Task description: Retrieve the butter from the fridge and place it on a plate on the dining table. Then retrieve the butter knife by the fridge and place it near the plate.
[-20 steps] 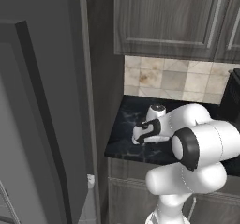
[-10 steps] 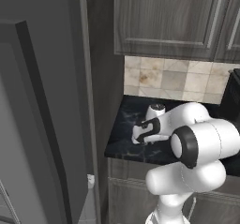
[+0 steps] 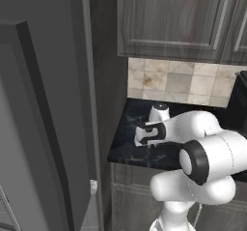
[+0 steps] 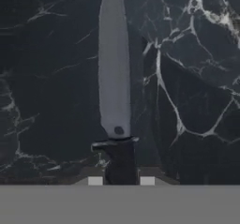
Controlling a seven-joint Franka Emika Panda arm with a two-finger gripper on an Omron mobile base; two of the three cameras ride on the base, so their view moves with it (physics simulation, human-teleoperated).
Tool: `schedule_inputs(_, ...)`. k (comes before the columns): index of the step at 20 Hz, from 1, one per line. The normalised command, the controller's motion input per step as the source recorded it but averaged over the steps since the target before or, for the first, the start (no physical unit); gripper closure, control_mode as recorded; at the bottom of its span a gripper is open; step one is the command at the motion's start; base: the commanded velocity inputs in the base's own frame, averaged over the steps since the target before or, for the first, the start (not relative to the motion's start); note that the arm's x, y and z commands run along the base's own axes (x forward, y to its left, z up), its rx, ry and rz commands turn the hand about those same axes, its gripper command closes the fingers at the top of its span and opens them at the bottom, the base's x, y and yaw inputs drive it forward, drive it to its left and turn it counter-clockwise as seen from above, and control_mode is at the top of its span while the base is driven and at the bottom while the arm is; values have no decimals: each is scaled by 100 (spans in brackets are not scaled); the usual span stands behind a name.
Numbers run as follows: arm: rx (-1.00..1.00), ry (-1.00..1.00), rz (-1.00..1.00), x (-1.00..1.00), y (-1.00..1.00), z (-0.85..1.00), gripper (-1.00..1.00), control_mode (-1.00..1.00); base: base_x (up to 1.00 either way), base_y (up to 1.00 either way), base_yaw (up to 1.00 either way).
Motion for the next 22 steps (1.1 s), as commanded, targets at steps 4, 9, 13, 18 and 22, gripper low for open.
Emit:
schedule_inputs(4, 4, 0, 0, -67, -18, 99, 100, -100, 0, 0, 0)
schedule_inputs(9, 2, 3, 0, -78, -12, 100, 100, -100, 0, 0, 0)
schedule_inputs(13, 0, 7, -3, -28, 4, 100, 100, -100, 0, 0, 0)
schedule_inputs(18, 0, 6, -1, -38, 0, 71, 100, -100, 0, 0, 0)
schedule_inputs(22, -1, 4, 0, -65, 0, 49, 100, -100, 0, 0, 0)
